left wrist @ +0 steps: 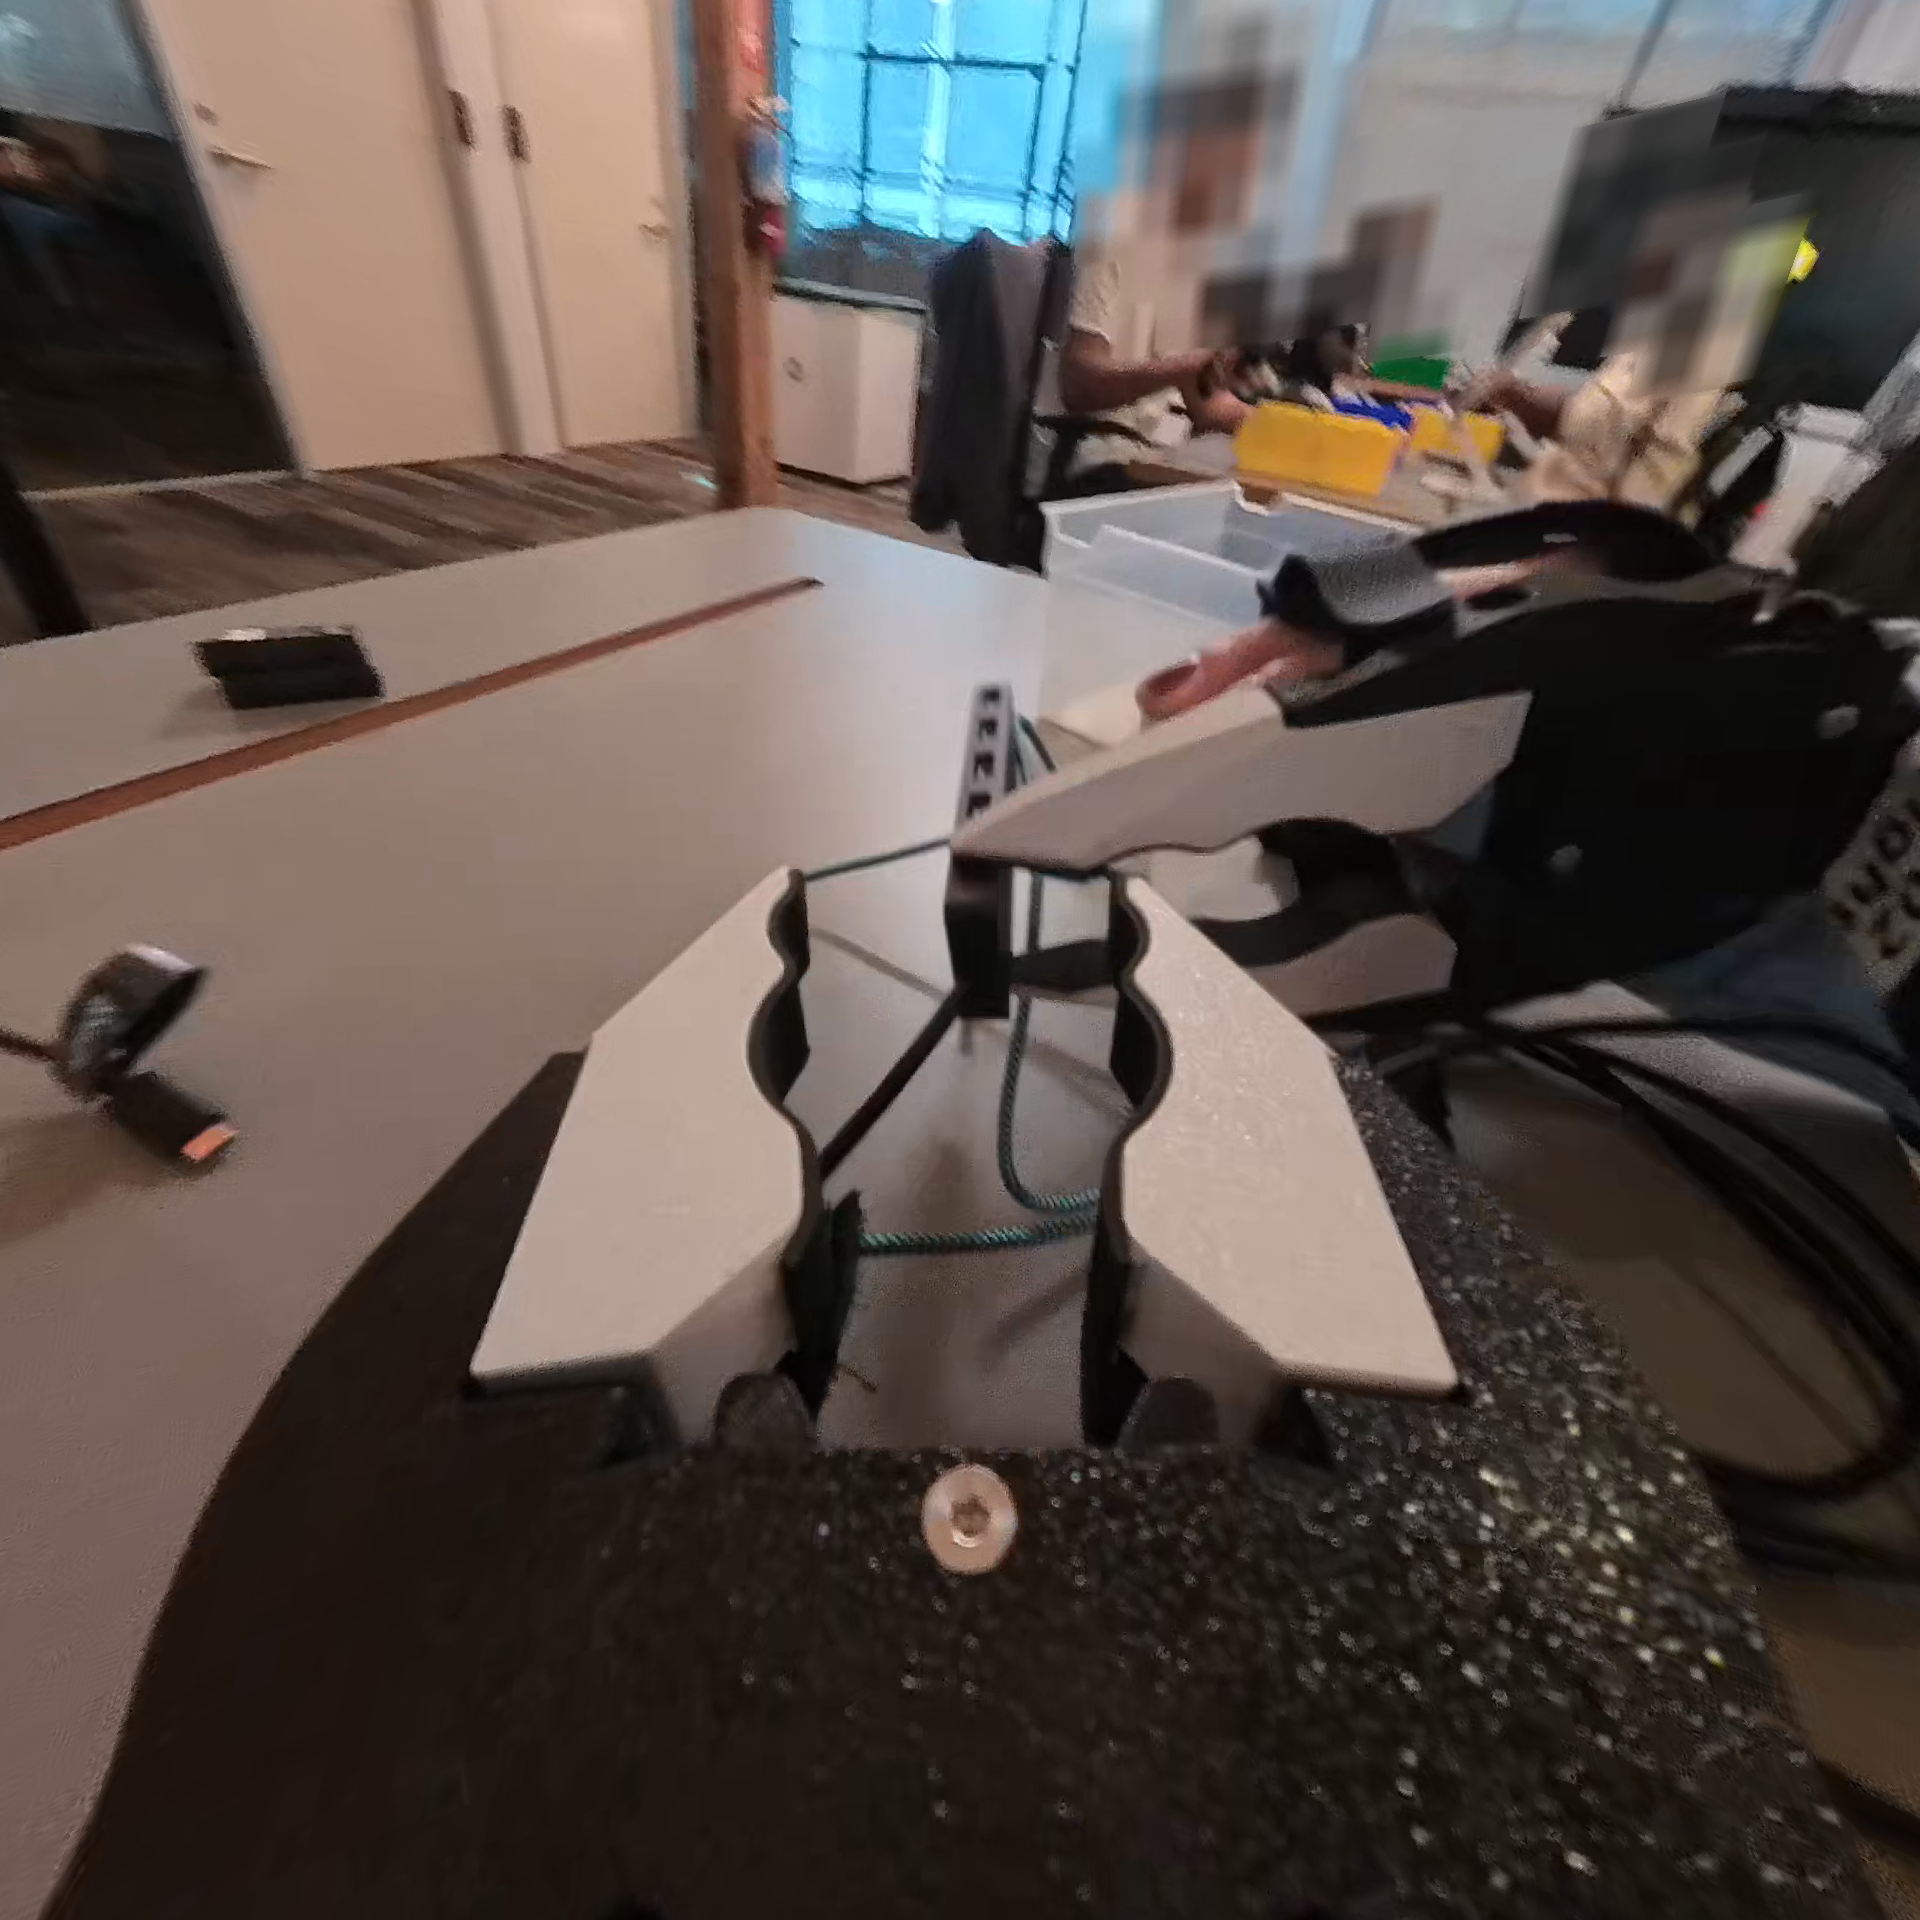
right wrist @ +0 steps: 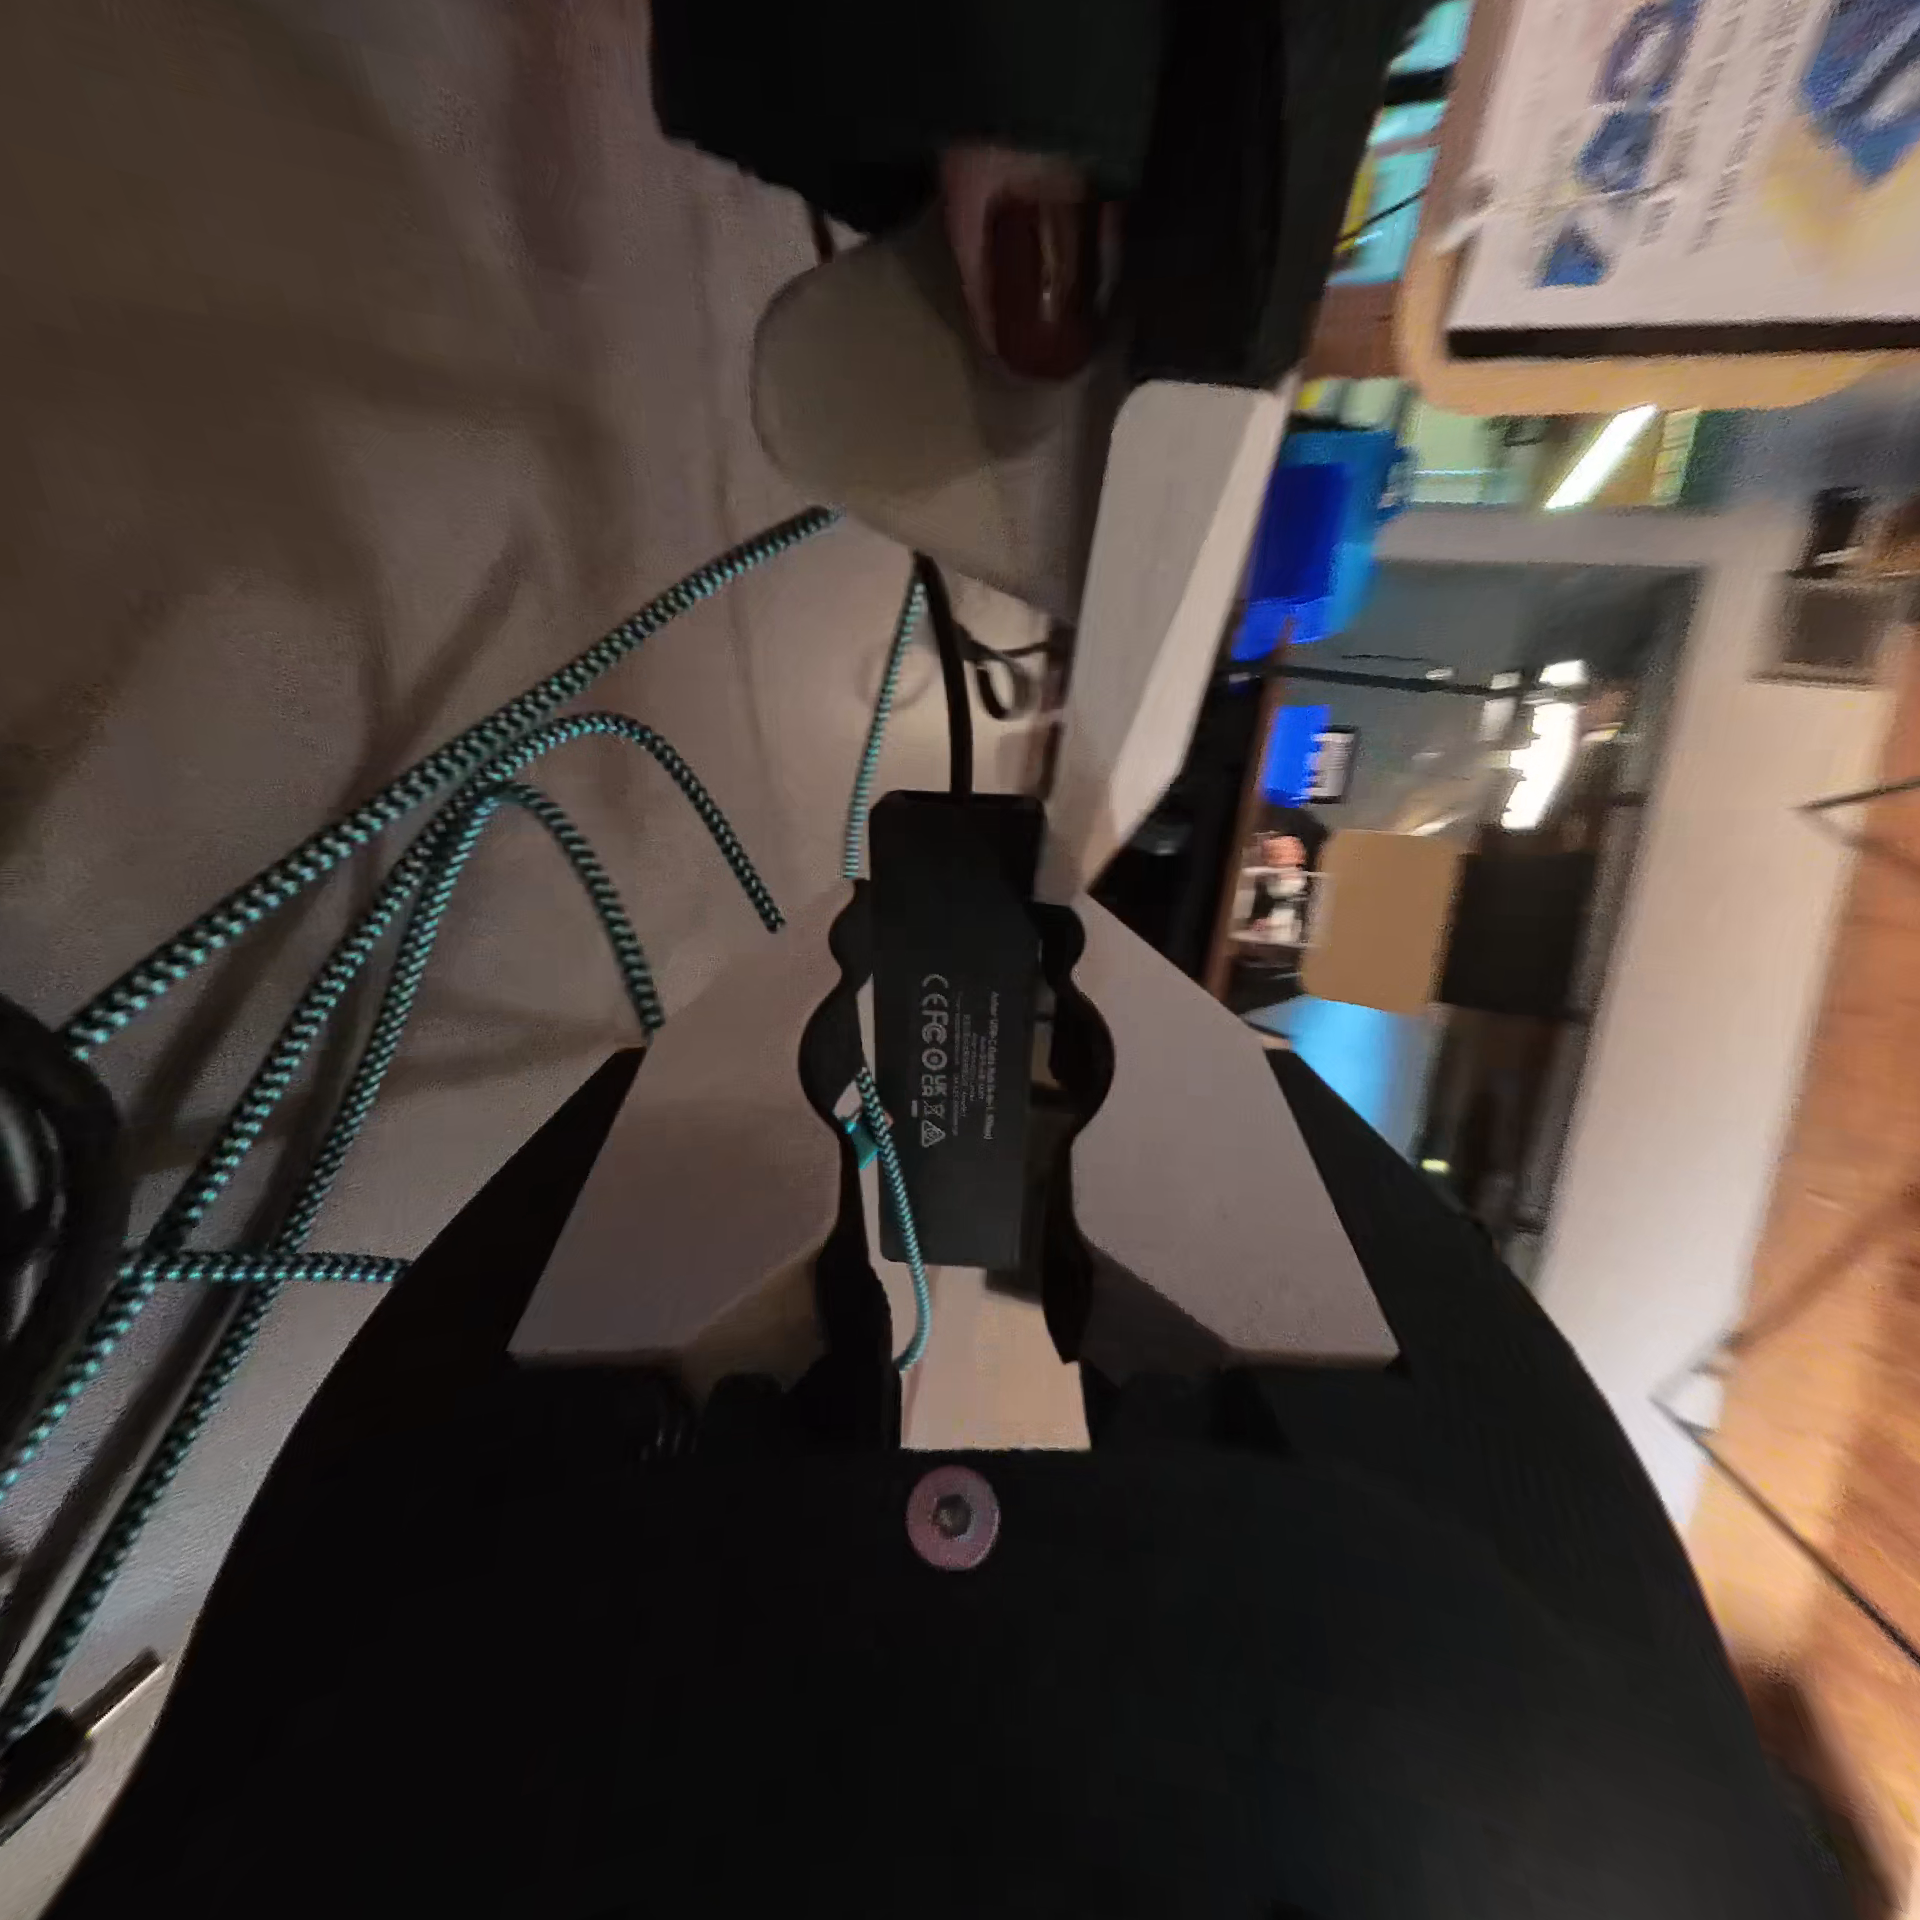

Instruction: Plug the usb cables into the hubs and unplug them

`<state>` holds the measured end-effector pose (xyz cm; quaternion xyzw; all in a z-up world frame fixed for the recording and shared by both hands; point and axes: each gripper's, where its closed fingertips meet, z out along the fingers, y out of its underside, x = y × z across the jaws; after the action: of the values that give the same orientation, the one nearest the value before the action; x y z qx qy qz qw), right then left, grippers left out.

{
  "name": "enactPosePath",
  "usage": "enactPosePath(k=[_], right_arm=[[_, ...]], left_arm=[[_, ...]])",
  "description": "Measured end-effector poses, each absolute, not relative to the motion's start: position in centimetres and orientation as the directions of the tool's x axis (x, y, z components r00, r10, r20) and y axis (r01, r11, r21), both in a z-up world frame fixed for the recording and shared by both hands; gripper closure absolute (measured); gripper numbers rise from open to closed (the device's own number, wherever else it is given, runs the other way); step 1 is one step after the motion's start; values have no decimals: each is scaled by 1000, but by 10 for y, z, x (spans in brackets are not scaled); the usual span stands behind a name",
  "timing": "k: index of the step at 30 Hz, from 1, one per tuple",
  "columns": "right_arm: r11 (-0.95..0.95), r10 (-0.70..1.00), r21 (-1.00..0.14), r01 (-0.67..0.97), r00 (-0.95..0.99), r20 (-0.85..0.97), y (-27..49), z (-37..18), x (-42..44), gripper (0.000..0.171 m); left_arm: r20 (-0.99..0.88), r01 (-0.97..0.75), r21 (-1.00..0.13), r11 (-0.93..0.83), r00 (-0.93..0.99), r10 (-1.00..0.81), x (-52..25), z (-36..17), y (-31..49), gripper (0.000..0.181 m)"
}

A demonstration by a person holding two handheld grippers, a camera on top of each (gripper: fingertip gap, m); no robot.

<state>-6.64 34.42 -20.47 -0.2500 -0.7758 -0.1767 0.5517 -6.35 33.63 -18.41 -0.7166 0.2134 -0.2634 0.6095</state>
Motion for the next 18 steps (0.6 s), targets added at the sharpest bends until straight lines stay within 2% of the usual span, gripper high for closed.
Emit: enactPosePath(k=[1,3,6,8,9,10,12,15,16,18], right_arm=[[820,135,24,571,-235,962,342,-200,-63,140],[828,43,63,558,-175,984,338,-192,-57,140],[843,28,41,537,-120,992,329,-186,-51,141],[854,-12,69,515,-113,994,321,-184,-51,63],[861,-31,86,501,-117,993,317,-184,-51,67],[868,-42,94,487,-118,992,313,-184,-52,141],[885,-41,96,455,-129,991,304,-186,-53,140],[891,-34,93,444,-140,990,299,-185,-50,140],[893,17,55,447,-156,988,298,-186,-48,140],[853,291,-155,498,-206,934,294,-189,-40,146]], left_arm=[[104,-16,-985,-173,740,-665,-57,-187,331,126],[84,-74,-980,-186,691,-718,-47,-194,323,126],[65,-94,-981,-170,666,-743,-40,-195,321,127],[29,-110,-985,-133,653,-757,-35,-192,318,133],[13,-118,-986,-117,647,-762,-32,-191,317,138],[-7,-128,-987,-99,646,-763,-31,-190,316,142],[-45,-144,-988,-59,628,-777,-27,-187,312,158],[-80,-174,-984,-36,615,-784,-26,-187,308,165],[-102,-198,-980,-31,626,-773,-28,-189,310,172],[-220,-300,-954,18,657,-721,-32,-194,315,173]])
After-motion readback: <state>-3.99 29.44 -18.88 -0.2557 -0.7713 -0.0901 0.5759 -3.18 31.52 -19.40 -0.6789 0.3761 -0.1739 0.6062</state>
